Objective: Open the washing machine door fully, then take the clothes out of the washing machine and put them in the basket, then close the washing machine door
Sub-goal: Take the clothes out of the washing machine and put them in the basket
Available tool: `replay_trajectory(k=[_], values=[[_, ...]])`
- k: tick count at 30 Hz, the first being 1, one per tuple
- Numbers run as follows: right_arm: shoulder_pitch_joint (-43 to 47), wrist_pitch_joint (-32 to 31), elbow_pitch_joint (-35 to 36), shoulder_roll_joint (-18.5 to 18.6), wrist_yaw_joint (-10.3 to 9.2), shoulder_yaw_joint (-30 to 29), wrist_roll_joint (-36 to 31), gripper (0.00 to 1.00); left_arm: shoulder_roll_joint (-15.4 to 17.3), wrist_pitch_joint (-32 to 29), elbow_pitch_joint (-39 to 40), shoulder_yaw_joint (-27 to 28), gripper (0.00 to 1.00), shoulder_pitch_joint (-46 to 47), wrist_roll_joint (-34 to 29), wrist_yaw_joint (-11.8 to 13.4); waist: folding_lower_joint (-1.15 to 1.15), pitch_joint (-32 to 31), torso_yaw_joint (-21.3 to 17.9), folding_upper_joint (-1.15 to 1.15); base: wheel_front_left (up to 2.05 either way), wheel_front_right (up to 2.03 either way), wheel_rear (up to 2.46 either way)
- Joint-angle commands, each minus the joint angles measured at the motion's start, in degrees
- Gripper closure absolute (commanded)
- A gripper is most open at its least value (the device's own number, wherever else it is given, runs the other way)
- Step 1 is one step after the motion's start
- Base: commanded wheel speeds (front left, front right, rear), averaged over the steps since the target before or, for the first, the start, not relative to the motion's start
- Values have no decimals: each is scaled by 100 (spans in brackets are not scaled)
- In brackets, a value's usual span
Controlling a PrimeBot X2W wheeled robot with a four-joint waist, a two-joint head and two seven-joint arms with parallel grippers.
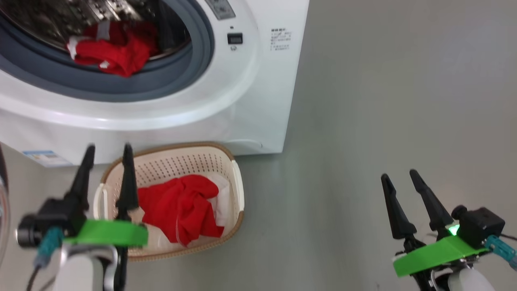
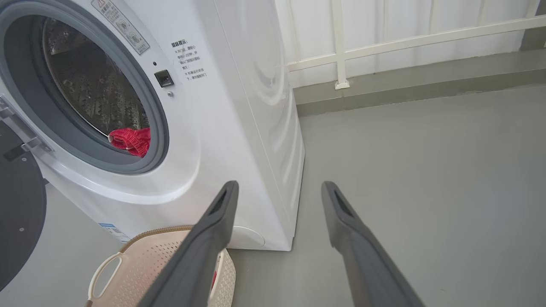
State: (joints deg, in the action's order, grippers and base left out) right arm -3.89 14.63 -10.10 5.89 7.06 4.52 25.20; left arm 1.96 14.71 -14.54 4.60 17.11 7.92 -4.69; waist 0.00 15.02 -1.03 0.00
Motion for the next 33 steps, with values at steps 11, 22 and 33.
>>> replay_trajectory(k=[11, 22, 33], values=[[-818, 37, 143, -55, 43, 415, 110, 0, 491, 29, -1040, 110, 0, 2372, -573, -145, 0, 1568, -326, 0, 0, 0, 0], [-1126, 37, 159, -125, 43, 672, 163, 0, 1224, 29, -2606, 143, 0, 4042, -825, 3, 0, 2084, -762, 0, 0, 0, 0], [-1170, 37, 209, -166, 43, 853, 192, 0, 1835, 29, -3367, -42, 0, 4995, -1082, 355, 0, 2360, -1069, 0, 0, 0, 0]])
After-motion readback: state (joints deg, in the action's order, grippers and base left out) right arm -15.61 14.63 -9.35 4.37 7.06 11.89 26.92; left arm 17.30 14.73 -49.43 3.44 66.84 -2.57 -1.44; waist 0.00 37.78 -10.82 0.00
